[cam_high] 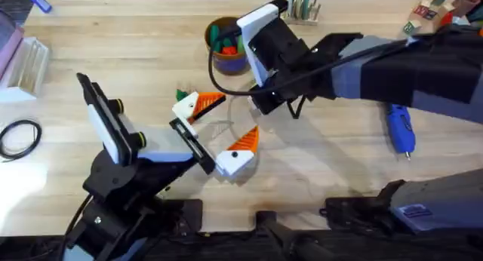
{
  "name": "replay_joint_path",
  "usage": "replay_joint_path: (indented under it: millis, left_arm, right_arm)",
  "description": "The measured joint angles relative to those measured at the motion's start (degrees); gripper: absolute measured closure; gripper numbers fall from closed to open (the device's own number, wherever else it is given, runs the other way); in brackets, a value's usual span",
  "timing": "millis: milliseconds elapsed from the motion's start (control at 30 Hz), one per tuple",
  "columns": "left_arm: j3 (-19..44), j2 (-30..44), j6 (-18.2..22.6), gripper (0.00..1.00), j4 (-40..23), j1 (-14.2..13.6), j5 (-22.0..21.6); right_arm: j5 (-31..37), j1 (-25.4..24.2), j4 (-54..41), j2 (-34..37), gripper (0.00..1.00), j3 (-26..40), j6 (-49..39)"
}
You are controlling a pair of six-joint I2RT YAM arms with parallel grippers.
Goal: Pick up the gripper from the table and insert it into the empty holder that is missing its gripper. Then pick up a screw, insert it into the mounting hole, and use the screwdriver to tighten it. Finally, clean up the table by picking up the vegetable and placing it into the bucket.
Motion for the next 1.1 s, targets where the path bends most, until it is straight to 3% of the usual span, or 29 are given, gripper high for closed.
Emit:
replay_joint_path:
  millis: [200, 467, 733, 867, 1100]
  left_arm:
    - [0.00, 0.00, -0.01, 0.005, 0.00, 0.00, 0.00]
    - [0.00, 0.00, -0.01, 0.004, 0.00, -0.01, 0.00]
    - [0.00, 0.00, -0.01, 0.004, 0.00, 0.00, 0.00]
    - [0.00, 0.00, -0.01, 0.004, 0.00, -0.02, 0.00]
    - [0.00, 0.00, -0.01, 0.005, 0.00, 0.00, 0.00]
  right_arm:
    - [0.43, 0.00, -5.71, -0.99, 0.995, 3.66, -0.97]
    - [0.40, 0.00, -12.63, -8.20, 0.995, 6.95, -1.83]
    - [-2.15, 0.39, -27.04, -14.40, 0.995, 21.31, -3.11]
    - [-5.56, 2.92, -29.04, -14.78, 0.995, 27.04, -3.19]
    - [-12.41, 8.29, -27.25, -12.93, 0.995, 28.30, -3.31]
